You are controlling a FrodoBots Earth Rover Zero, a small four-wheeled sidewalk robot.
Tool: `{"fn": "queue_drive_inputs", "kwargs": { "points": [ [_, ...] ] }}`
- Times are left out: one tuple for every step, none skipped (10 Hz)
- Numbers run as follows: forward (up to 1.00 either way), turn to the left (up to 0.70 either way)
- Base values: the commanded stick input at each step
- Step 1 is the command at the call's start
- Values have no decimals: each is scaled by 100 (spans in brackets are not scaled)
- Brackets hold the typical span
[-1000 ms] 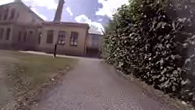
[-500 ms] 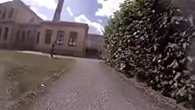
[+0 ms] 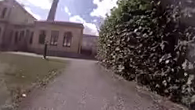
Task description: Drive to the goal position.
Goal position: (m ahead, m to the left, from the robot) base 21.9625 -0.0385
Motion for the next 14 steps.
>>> {"fn": "queue_drive_inputs", "kwargs": {
  "points": [
    [85, 0],
    [85, 0],
    [85, 0],
    [85, 0],
    [85, 0],
    [85, 0],
    [85, 0],
    [85, 0],
    [85, 22],
    [85, 34],
    [85, 30],
    [85, 16],
    [85, 0],
    [85, 0]
  ]
}}
